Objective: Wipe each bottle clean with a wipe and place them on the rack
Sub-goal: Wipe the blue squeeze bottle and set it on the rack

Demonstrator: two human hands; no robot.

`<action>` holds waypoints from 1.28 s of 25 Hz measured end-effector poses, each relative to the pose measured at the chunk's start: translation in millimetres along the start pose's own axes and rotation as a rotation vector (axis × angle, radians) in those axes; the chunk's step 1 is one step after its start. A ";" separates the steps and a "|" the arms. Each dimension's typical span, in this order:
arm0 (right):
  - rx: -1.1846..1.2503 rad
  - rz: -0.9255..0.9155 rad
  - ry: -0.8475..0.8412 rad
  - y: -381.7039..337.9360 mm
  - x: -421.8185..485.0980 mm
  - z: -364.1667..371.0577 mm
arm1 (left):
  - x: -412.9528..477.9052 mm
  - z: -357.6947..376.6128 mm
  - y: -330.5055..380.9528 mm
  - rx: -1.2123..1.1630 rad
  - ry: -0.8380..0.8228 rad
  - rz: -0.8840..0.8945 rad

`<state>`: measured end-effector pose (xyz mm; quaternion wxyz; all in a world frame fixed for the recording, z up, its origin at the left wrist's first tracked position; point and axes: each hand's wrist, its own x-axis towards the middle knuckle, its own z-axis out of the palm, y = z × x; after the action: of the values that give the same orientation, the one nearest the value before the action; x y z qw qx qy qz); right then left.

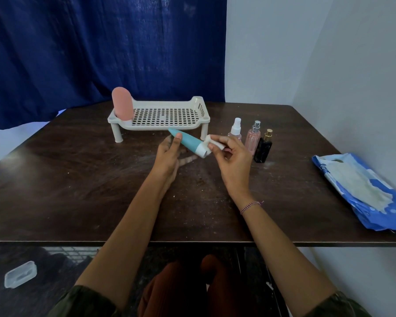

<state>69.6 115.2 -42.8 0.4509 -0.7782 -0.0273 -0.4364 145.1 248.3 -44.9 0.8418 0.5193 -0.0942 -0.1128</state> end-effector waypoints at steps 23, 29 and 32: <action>-0.115 -0.308 -0.117 -7.2 -4.0 -2.2 | -6.7 4.9 11.0 -0.289 0.017 -0.033; -0.298 -0.472 -0.178 -14.3 -6.1 -0.6 | -9.2 6.9 8.3 -0.016 -0.004 0.071; -0.308 -0.430 -0.171 -14.7 -4.5 -1.4 | -10.6 7.2 8.3 0.073 -0.043 0.092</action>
<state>59.5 124.5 -35.7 0.2204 -0.8480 -0.1630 -0.4536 133.7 248.9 -34.7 0.8245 0.5422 -0.1399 -0.0814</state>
